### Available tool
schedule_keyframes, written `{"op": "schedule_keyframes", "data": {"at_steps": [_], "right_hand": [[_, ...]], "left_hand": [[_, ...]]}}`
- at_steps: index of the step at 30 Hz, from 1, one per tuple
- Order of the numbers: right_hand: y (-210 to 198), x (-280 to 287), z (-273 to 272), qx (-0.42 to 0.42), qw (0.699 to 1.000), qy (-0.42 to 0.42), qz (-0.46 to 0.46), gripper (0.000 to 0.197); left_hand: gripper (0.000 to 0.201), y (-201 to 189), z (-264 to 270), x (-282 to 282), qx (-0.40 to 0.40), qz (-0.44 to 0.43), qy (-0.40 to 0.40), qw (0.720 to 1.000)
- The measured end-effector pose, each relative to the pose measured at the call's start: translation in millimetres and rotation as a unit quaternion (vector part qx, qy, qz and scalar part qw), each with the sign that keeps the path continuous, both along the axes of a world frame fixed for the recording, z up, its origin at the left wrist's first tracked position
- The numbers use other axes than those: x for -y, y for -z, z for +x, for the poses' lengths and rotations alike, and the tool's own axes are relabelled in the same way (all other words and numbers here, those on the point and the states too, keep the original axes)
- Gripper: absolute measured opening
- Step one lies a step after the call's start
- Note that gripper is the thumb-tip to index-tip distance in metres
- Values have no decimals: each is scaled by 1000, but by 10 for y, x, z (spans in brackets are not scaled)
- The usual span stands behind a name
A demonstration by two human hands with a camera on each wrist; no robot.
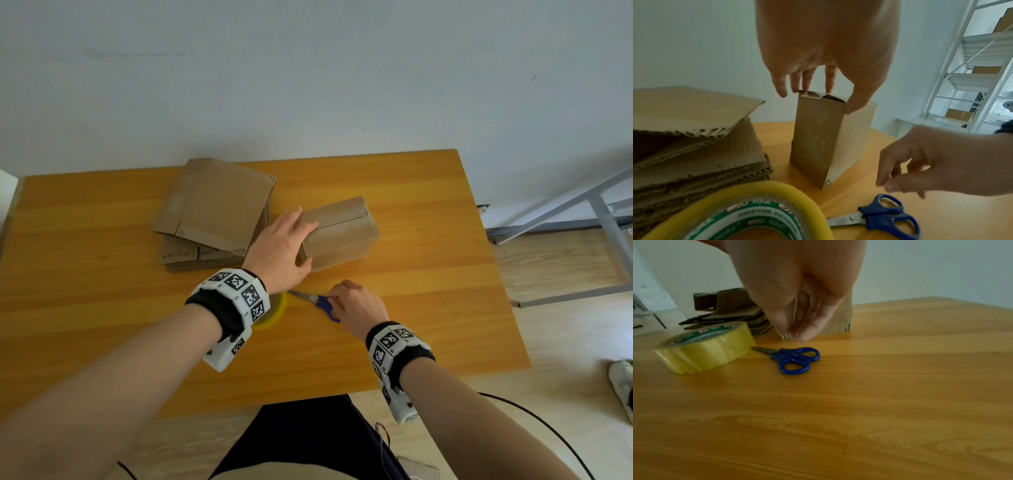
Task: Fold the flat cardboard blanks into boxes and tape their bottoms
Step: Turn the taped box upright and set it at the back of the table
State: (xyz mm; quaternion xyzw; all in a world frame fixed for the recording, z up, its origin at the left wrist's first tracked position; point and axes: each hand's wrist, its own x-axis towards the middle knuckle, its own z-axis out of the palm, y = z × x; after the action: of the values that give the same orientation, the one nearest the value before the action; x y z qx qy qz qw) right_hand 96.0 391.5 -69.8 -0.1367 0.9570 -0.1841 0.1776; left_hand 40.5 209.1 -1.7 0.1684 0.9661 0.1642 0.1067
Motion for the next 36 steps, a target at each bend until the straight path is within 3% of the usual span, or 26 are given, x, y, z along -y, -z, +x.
{"op": "schedule_keyframes", "data": {"at_steps": [4,7,14,18,27,36], "right_hand": [[-241,-30,-52,-235,970,-4,-60,24],[-414,-29,-221,-318,947,13,-52,25],[-525,134,-586,-167,985,-13,45,61],[-431,100,-623,-131,989,-17,70,67],[-377,-20,-671,-85,992,61,-65,67],[-490,-72,-739,42,956,206,-207,89]], "left_hand": [[63,-2,-20,52,-18,-21,-2,1000],[62,26,27,3,-20,-43,-10,999],[59,165,49,-201,-39,-84,-15,996],[61,185,27,-207,-5,-72,-26,997],[69,224,21,-246,72,40,-61,995],[77,274,46,-326,108,201,-140,964]]}}
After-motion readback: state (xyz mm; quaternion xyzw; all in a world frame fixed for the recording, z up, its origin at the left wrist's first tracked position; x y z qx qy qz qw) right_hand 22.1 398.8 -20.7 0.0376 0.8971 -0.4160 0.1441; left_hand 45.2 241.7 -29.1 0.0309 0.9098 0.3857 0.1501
